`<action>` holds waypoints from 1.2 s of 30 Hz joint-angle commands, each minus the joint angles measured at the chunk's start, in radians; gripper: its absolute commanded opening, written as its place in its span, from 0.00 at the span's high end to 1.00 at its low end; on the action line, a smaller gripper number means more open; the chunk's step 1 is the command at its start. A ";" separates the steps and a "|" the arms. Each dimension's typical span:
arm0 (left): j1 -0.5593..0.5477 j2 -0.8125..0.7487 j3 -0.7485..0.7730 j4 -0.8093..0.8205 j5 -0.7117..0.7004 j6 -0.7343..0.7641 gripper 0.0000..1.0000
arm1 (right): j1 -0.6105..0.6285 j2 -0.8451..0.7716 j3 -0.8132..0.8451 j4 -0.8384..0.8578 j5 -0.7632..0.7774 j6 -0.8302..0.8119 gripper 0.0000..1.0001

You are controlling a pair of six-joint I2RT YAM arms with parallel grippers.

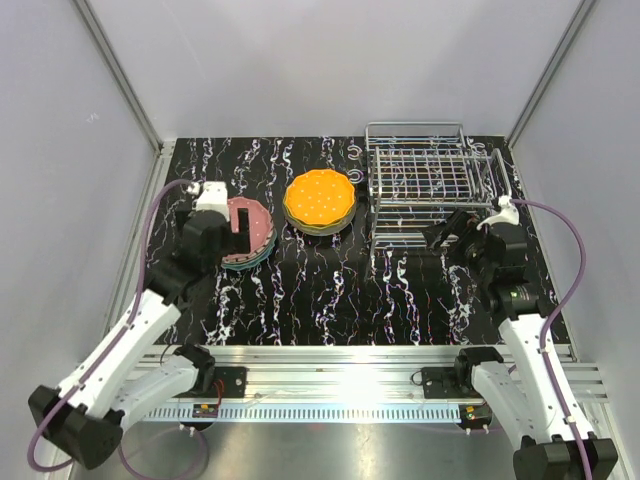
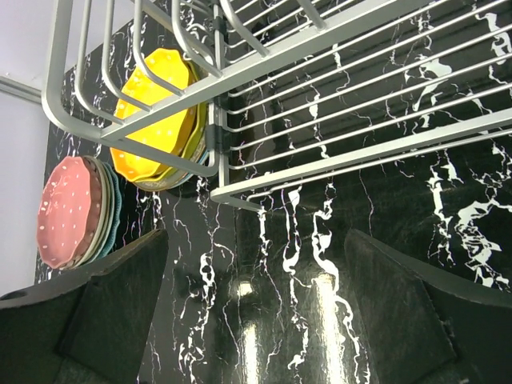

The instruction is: Load the plates into the dish rack

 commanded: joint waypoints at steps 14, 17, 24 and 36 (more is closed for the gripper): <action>-0.024 0.475 0.279 0.023 0.184 0.061 0.12 | 0.008 -0.076 -0.020 0.114 -0.068 -0.030 0.14; -0.030 0.524 0.275 0.053 0.173 0.064 0.16 | 0.012 -0.081 -0.023 0.105 -0.046 -0.029 0.13; -0.033 0.645 0.289 0.083 0.159 0.069 0.37 | 0.012 -0.081 -0.027 0.111 -0.038 -0.024 0.16; -0.032 0.763 0.364 0.070 0.156 0.094 0.50 | 0.012 -0.087 -0.033 0.114 -0.031 -0.023 0.17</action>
